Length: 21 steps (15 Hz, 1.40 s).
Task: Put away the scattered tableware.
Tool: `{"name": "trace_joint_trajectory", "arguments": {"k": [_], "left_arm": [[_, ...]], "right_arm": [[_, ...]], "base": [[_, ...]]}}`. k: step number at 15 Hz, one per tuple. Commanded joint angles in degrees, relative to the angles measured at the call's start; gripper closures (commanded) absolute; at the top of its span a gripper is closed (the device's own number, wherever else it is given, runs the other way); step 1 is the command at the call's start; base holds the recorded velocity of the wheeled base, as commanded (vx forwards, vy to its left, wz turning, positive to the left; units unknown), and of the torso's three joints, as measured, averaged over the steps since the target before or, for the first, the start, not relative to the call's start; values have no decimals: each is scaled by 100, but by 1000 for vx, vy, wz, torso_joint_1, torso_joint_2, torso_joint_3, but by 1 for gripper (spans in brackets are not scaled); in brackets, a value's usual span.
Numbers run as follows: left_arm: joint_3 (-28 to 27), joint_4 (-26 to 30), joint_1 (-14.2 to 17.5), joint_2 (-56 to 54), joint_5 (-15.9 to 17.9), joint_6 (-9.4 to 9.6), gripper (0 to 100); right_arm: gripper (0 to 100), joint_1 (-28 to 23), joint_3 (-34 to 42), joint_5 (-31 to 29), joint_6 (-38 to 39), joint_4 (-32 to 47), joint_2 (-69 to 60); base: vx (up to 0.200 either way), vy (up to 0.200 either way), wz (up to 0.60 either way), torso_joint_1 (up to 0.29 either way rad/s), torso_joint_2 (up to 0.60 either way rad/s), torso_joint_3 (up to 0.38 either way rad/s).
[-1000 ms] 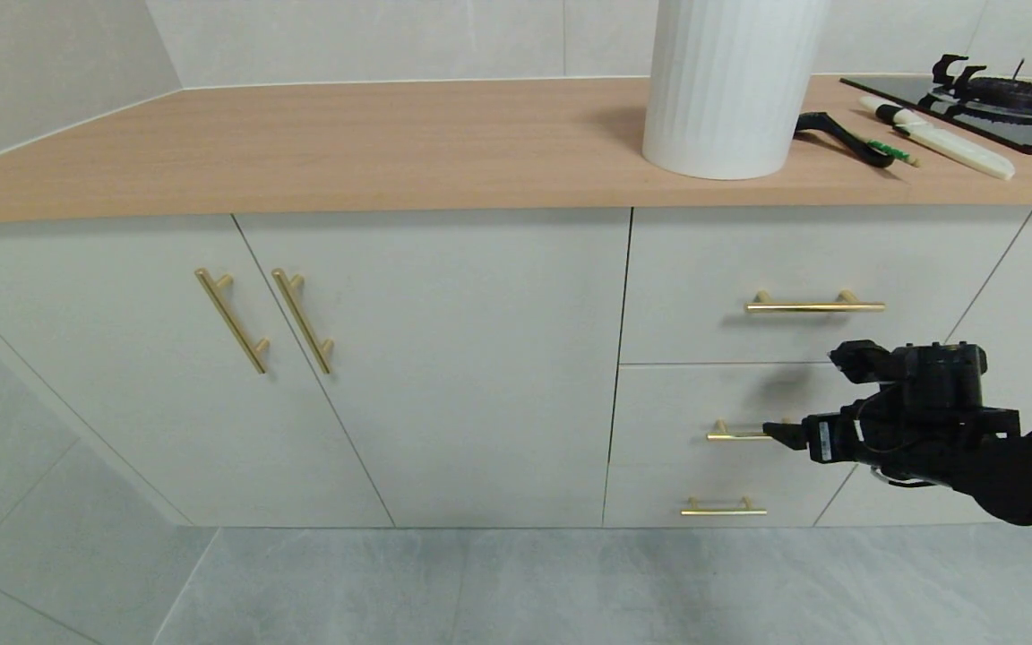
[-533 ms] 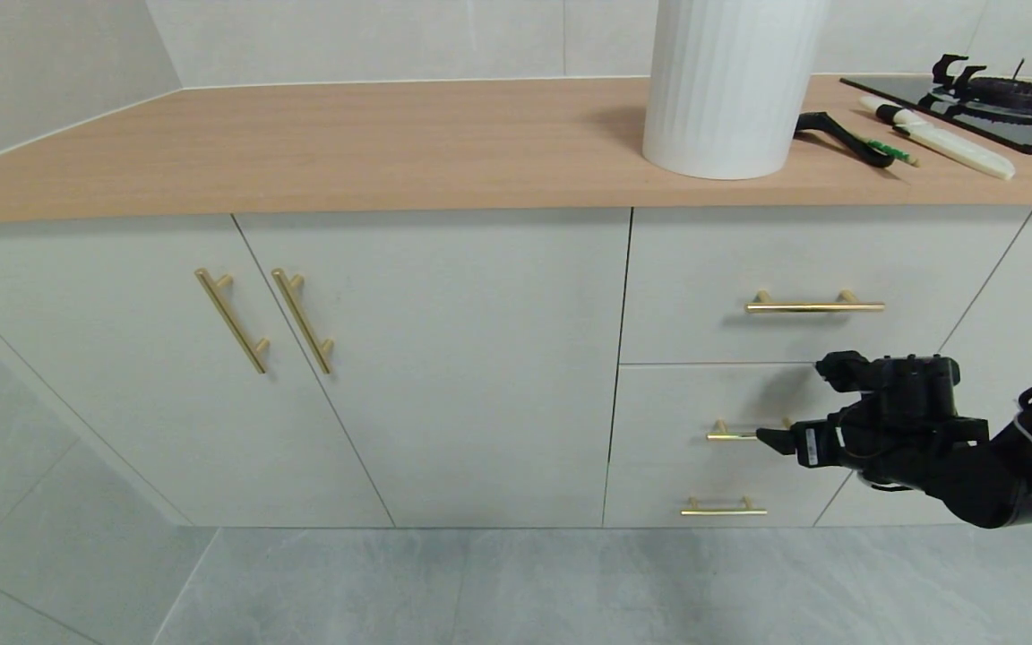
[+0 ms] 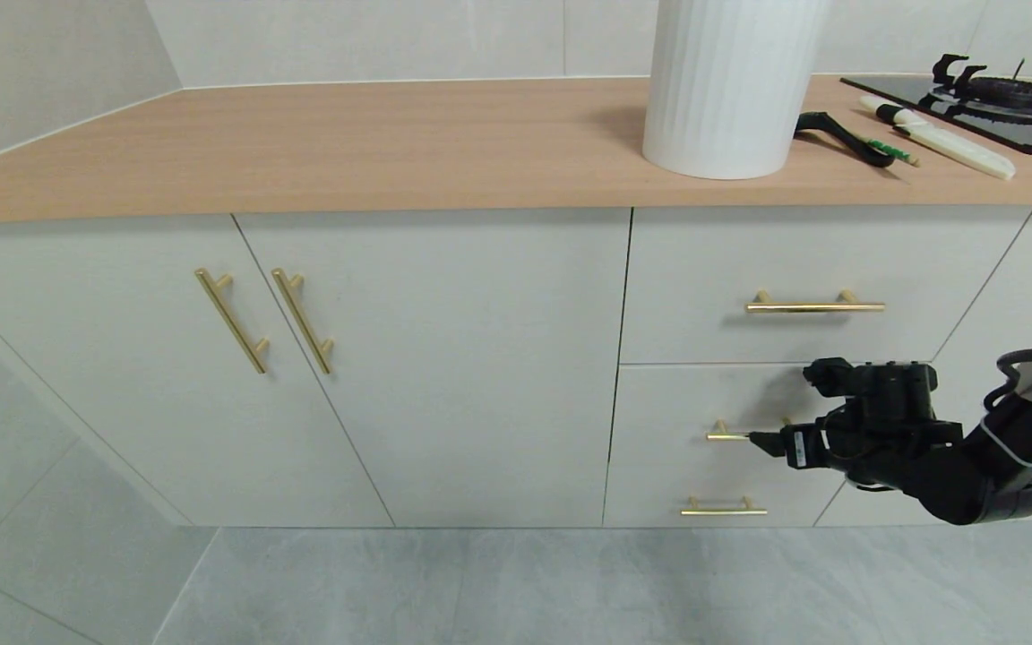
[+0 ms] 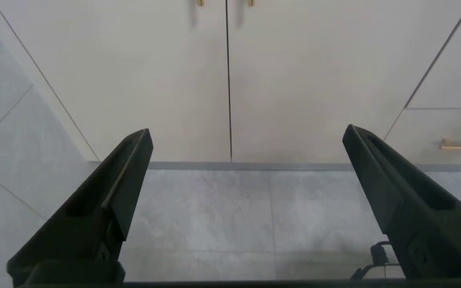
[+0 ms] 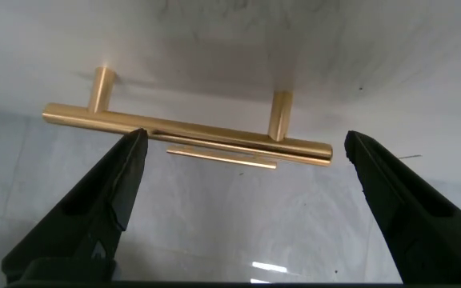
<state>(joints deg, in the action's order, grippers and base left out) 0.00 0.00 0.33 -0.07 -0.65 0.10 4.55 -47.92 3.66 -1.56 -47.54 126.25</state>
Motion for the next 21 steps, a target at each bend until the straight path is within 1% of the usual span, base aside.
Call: {"name": "trace_joint_trajectory", "arguments": {"k": [1,10,14,18,19,21], "left_arm": [[0,0,2,7,-6,-1,0],[0,0,2,7,3,-10,0],[0,0,2,7,3,-10,0],[0,0,2,7,3,-10,0],[0,0,2,7,3,-1,0],[0,0,2,7,-6,-10,0]], "right_arm": [[0,2,-51,3,-2,-1,137],[0,2,-33,3,7,-1,146],[0,-77,-51,-32,59,-273,-47],[0,-86,-77,-41,288,-537,-83],[0,-86,-200,-67,288,-537,14],[0,-86,-341,-339,279,-581,348]], "base": [[0,0,0,0,0,0],[0,0,0,0,0,0],[0,0,0,0,0,0],[0,0,0,0,0,0],[0,0,0,0,0,0],[0,0,0,0,0,0]]}}
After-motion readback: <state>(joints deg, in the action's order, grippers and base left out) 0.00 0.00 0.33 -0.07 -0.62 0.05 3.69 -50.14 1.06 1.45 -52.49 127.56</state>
